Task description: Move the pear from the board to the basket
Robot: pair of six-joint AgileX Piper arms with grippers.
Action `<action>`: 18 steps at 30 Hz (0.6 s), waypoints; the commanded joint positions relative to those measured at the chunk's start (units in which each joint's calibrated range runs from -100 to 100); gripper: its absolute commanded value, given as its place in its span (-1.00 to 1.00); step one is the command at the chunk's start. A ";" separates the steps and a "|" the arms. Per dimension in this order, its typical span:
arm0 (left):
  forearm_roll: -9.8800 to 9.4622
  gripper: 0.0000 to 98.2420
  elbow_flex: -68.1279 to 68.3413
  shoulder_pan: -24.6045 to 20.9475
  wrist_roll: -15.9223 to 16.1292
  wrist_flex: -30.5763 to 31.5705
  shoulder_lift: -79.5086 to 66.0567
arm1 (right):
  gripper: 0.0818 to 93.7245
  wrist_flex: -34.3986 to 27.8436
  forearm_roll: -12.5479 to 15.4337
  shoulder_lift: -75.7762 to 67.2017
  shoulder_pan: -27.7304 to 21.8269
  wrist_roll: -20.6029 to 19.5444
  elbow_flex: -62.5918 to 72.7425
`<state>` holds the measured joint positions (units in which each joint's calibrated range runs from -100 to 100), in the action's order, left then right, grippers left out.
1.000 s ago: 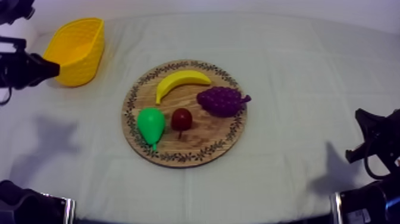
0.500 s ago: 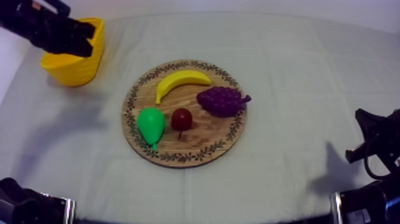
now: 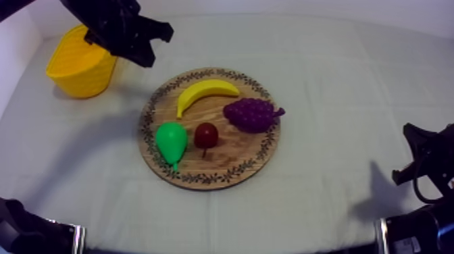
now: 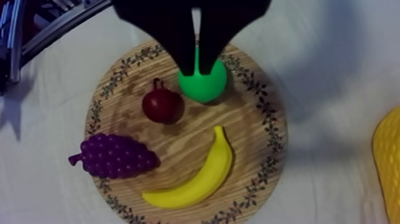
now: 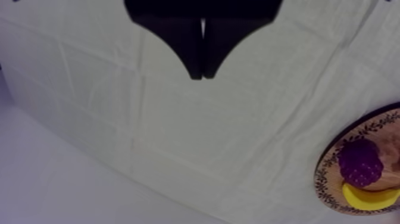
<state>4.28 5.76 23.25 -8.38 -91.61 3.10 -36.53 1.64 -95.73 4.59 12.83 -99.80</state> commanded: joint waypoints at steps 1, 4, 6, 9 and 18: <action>-0.44 -1.00 0.13 0.12 -2.30 -0.09 0.09 | -1.00 0.00 -0.01 -0.03 0.00 0.00 0.02; -1.08 -1.00 0.64 0.27 -4.88 1.31 0.06 | -1.00 0.00 -0.01 -0.03 0.00 0.00 0.02; -1.20 -0.98 0.67 0.38 -5.66 2.14 0.01 | -1.00 0.00 -0.01 -0.03 0.00 -0.01 0.02; -1.20 -0.90 0.00 0.65 -5.86 2.69 0.00 | -1.00 0.00 -0.01 -0.03 0.00 -0.01 0.02; -0.70 -0.37 -0.54 1.94 -8.48 2.96 -0.03 | -1.00 0.00 -0.01 -0.03 0.00 -0.01 0.02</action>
<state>3.45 5.15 25.10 -16.78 -88.69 3.09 -36.53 1.64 -95.73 4.59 12.83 -99.80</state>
